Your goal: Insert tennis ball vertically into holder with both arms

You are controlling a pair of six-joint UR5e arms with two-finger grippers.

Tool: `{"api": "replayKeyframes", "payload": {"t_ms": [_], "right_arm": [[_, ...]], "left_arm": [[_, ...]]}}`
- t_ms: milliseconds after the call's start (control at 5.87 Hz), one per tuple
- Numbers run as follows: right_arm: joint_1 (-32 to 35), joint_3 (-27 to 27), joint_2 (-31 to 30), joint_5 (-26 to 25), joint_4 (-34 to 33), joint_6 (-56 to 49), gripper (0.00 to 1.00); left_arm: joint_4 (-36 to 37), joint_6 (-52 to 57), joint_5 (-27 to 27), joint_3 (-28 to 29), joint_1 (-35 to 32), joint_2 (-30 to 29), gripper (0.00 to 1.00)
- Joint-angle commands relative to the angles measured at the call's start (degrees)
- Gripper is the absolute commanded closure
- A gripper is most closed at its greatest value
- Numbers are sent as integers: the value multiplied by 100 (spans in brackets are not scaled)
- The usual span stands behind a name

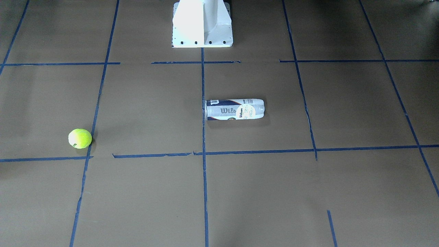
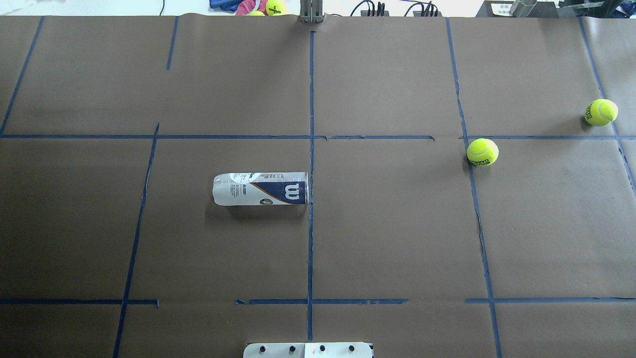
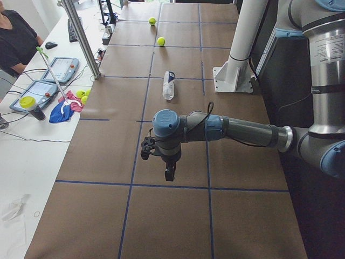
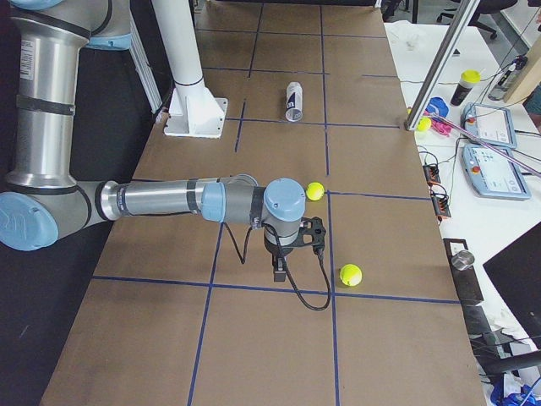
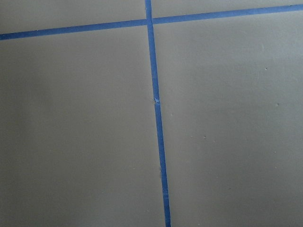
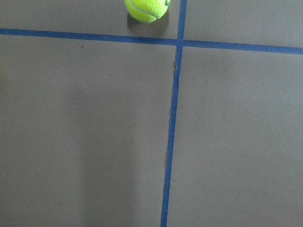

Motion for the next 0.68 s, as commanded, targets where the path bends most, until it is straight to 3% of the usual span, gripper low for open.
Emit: {"api": "replayKeyframes", "payload": {"t_ms": [0, 511], "right_arm": [[0, -27, -13, -9, 4, -6, 0], [0, -18, -4, -18, 13, -6, 0]], "left_arm": [[-11, -19, -8, -195, 32, -36, 0], [-219, -11, -771, -863, 776, -202, 0]]}}
